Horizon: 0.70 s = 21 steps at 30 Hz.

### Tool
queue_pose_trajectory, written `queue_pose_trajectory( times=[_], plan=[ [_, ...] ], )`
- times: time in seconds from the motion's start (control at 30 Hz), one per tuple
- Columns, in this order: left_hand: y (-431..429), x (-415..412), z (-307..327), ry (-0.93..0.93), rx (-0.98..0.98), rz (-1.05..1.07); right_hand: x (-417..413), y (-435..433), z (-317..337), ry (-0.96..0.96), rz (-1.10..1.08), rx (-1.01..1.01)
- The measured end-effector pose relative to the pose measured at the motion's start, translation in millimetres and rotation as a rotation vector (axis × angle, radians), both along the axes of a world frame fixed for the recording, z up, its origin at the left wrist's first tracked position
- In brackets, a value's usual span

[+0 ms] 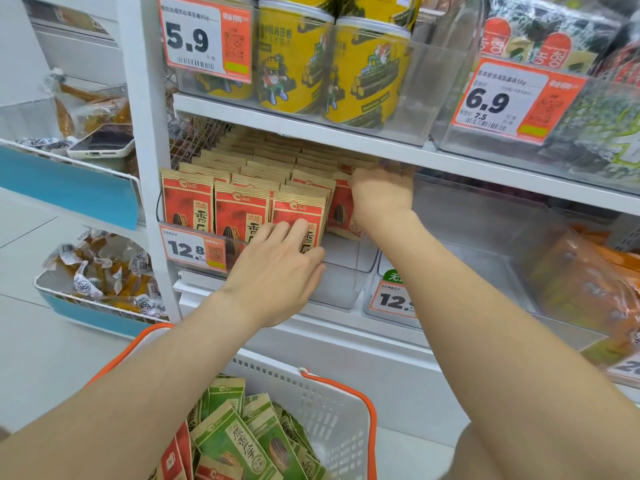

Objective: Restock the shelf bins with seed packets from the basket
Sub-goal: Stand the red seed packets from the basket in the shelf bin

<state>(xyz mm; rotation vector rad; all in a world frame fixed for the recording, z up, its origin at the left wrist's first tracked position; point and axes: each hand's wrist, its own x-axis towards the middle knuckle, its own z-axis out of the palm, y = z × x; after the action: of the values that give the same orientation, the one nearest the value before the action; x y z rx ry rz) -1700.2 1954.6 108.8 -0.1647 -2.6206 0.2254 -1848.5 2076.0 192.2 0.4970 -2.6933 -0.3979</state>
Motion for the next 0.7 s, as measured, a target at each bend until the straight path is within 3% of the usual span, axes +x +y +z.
queue_pose_trajectory(
  times=[0.2,0.27,0.4,0.53,0.7],
  plan=[
    [-1,0,-2,-0.004,0.02,-0.002,-23,-15,-11,0.113,-0.038,-0.134],
    [-2,-1,-2,0.0,0.021,-0.008,-20,-17,-12,0.152,0.032,-0.04],
    [-2,-2,-2,0.008,0.025,-0.015,-6,-15,-20,-0.111,0.139,0.252],
    [0,-2,-3,0.003,0.025,-0.014,5,-12,-20,-0.285,0.083,0.523],
    [-4,4,-5,-0.04,0.057,-0.053,16,-16,-18,-0.302,0.024,0.566]
  ],
)
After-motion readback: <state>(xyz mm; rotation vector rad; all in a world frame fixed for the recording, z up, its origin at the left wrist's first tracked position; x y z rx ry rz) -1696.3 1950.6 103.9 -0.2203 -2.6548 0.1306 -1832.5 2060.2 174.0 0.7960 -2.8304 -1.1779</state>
